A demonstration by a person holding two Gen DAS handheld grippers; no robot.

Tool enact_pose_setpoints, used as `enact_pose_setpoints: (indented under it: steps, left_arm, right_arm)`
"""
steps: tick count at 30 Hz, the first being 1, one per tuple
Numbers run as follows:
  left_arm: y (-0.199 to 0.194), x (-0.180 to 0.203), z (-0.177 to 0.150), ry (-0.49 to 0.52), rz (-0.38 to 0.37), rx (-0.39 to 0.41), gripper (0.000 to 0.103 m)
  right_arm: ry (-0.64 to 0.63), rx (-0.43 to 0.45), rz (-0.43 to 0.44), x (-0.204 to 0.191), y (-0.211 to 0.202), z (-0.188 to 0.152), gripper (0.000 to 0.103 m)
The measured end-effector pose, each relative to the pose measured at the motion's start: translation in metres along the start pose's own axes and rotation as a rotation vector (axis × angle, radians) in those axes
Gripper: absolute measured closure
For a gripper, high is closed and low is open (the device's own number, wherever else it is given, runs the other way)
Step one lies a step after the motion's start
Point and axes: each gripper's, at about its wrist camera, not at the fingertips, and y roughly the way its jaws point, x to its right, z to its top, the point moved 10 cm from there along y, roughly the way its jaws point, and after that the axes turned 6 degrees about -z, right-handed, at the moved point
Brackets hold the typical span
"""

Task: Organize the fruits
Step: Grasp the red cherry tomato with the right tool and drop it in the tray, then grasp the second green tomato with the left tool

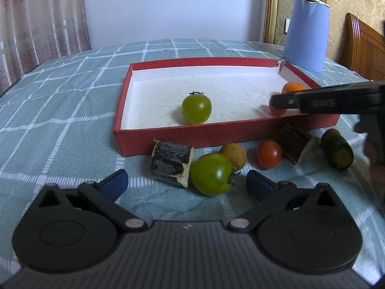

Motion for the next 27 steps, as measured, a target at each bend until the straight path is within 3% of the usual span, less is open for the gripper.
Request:
enact_pose_setpoints:
  steps: [4, 9, 12, 16, 19, 24, 27]
  left_arm:
    - [0.000, 0.000, 0.000, 0.000, 0.000, 0.000, 0.000]
    - [0.000, 0.000, 0.000, 0.000, 0.000, 0.000, 0.000]
    - [0.000, 0.000, 0.000, 0.000, 0.000, 0.000, 0.000]
    - [0.000, 0.000, 0.000, 0.000, 0.003, 0.001, 0.000]
    - [-0.004, 0.001, 0.000, 0.018, 0.017, 0.021, 0.000]
    - [-0.020, 0.011, 0.003, 0.069, 0.024, 0.104, 0.001]
    - [-0.022, 0.018, 0.003, 0.059, -0.015, 0.106, 0.012]
  right_arm:
    - [0.053, 0.062, -0.040, 0.020, -0.033, -0.004, 0.057]
    - [0.138, 0.094, -0.202, 0.071, -0.065, -0.022, 0.056]
    - [0.194, 0.061, -0.331, 0.110, -0.069, -0.038, 0.053]
    - [0.255, 0.002, -0.416, 0.145, -0.061, -0.057, 0.053]
    - [0.297, -0.010, -0.402, 0.153, -0.058, -0.061, 0.053]
    - [0.255, -0.036, -0.431, 0.150, -0.050, -0.062, 0.052]
    - [0.261, -0.035, -0.423, 0.150, -0.052, -0.063, 0.051]
